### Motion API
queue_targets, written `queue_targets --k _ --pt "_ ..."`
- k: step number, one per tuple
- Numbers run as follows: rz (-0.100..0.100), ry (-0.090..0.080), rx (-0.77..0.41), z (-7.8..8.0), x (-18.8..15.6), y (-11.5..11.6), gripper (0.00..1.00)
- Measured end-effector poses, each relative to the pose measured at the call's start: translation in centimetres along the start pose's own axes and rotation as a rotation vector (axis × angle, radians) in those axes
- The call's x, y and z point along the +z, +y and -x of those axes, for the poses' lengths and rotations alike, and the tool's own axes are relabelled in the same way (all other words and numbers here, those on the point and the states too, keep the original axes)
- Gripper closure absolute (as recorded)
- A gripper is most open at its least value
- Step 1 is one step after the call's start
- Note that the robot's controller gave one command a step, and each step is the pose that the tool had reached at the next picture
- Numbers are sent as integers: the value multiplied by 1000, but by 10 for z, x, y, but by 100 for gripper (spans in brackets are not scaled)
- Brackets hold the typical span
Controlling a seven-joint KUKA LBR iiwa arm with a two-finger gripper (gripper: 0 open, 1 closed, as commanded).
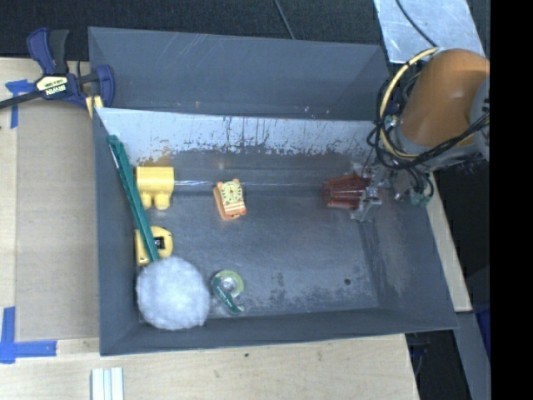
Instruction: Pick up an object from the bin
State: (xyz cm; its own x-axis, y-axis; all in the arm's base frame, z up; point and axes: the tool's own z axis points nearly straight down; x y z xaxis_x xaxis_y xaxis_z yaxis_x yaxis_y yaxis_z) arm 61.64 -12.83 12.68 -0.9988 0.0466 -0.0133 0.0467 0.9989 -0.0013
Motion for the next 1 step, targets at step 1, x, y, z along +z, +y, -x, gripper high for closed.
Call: queue_targets --k 1 --pt "0 0 0 0 -20 0 100"
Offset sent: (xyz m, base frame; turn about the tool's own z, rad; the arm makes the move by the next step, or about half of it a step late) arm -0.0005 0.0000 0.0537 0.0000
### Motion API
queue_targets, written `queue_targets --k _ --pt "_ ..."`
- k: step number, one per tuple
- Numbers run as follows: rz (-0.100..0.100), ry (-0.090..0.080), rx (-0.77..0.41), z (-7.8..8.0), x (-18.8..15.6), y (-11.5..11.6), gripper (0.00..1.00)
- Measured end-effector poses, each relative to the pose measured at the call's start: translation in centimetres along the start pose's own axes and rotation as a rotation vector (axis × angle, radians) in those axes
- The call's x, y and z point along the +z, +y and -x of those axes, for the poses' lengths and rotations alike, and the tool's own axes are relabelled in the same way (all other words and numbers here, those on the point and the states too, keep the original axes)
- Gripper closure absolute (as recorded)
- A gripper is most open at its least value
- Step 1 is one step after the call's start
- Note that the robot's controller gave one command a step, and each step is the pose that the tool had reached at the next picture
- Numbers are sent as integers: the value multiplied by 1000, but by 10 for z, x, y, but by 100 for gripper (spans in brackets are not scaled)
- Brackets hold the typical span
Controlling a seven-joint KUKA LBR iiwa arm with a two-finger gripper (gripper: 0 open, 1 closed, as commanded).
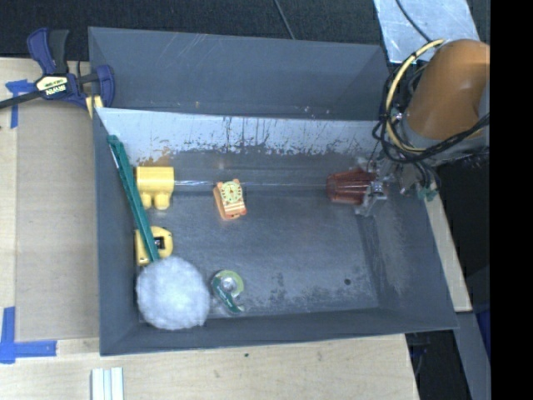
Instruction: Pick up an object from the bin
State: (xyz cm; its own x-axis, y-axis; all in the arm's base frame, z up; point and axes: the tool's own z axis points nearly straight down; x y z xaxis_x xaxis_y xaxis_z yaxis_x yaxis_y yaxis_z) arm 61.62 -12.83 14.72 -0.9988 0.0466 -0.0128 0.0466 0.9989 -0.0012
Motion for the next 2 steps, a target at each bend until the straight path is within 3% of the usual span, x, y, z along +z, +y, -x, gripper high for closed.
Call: queue_targets --k 2 --pt "-2 -9 0 2 -22 -1 100"
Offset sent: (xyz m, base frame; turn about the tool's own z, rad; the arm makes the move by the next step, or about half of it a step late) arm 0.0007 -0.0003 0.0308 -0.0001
